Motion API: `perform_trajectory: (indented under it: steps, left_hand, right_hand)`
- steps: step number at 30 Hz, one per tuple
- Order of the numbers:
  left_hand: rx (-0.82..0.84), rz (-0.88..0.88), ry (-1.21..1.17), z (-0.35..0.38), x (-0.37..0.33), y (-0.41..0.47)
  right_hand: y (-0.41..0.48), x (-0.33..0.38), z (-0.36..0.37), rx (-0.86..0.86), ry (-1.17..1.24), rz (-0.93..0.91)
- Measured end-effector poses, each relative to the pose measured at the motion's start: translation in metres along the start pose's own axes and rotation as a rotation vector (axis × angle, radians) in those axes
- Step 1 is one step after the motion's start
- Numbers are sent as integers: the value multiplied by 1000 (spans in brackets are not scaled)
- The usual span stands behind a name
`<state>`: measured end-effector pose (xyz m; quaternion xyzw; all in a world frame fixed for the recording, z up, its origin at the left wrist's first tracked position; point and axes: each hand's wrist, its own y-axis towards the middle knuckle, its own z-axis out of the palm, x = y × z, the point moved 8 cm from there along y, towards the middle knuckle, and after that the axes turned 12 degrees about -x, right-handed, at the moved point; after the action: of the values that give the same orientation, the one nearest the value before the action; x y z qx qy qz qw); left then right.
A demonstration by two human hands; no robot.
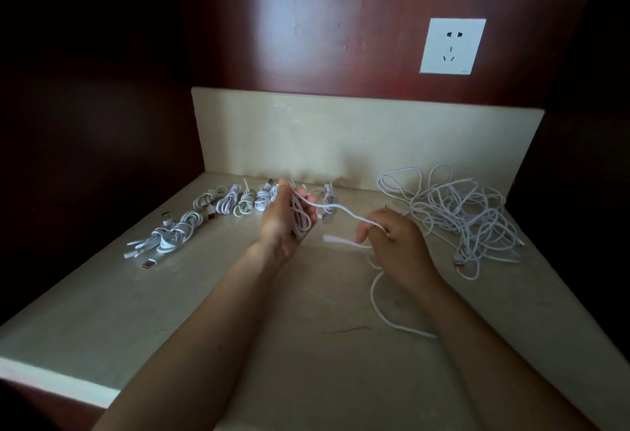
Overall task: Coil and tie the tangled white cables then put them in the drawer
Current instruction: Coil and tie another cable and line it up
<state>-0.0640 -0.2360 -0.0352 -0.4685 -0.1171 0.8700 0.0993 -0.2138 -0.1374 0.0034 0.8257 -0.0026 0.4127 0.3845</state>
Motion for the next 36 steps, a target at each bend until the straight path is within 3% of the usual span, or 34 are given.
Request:
perform_trajectory:
  steps: [7,10,13,19,22,25,28,31,34,36]
  left_hand:
    - [-25,-175,-140,1,8,-8]
    - [0,-225,-219,1,7,-11]
    - [-10,-232,-230,-4,7,-8]
    - [-70,-223,-355,-11,2,-1]
    - [-110,-226,-439,-13,1,-1]
    - [-72,-229,-368,-14,2,5]
    - [-30,-171,-250,-15,2,11]
    - [-78,78,70,-22,-10,10]
    - [-44,342,499,-13,-18,0]
    - [93,294,626,1,-4,-10]
  right_hand:
    - [-5,-4,8,-30,739,554]
    - [-11,-1,17,23,878,672]
    - [-15,-3,20,127,700,597]
    - [-9,6,6,92,74,167]
    - [-11,5,4,115,-250,49]
    - [-11,8,4,145,-426,-63]
    - [-15,18,12,215,-484,-173]
    - [-21,30,16,253,-402,-235]
    - [-20,33,14,209,-104,-87]
    - [-16,30,11,147,33,-25]
